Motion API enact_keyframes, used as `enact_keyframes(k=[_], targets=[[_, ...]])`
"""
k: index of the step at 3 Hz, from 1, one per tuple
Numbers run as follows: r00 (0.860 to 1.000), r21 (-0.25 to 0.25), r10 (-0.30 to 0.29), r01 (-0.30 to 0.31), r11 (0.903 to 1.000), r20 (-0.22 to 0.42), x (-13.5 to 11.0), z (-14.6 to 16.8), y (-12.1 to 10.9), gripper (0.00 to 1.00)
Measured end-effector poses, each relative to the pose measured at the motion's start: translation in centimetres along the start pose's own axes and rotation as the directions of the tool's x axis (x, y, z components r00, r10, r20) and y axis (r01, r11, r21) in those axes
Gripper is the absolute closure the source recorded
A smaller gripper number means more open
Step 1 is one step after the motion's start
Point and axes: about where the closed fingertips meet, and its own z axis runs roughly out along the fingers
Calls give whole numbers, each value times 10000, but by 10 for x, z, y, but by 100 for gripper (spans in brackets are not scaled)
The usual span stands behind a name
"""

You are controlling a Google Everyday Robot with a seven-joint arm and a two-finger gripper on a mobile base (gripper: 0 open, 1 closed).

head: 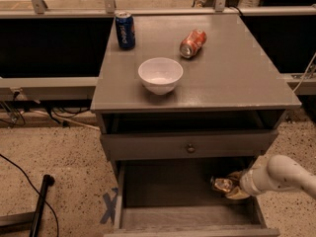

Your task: Pick orange can from middle drawer and place on counter

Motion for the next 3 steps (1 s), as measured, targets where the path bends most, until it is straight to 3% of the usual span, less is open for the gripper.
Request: enact_keyframes(k=[1,2,3], targets=[[9830,474,-529,452,9979,1758,-31,-56,-1,100],[9490,904,-1792,1609,9828,2592,-68,-122,13,100],[9307,1048,-2755,2573,9606,2406,-99,-191,24,100]])
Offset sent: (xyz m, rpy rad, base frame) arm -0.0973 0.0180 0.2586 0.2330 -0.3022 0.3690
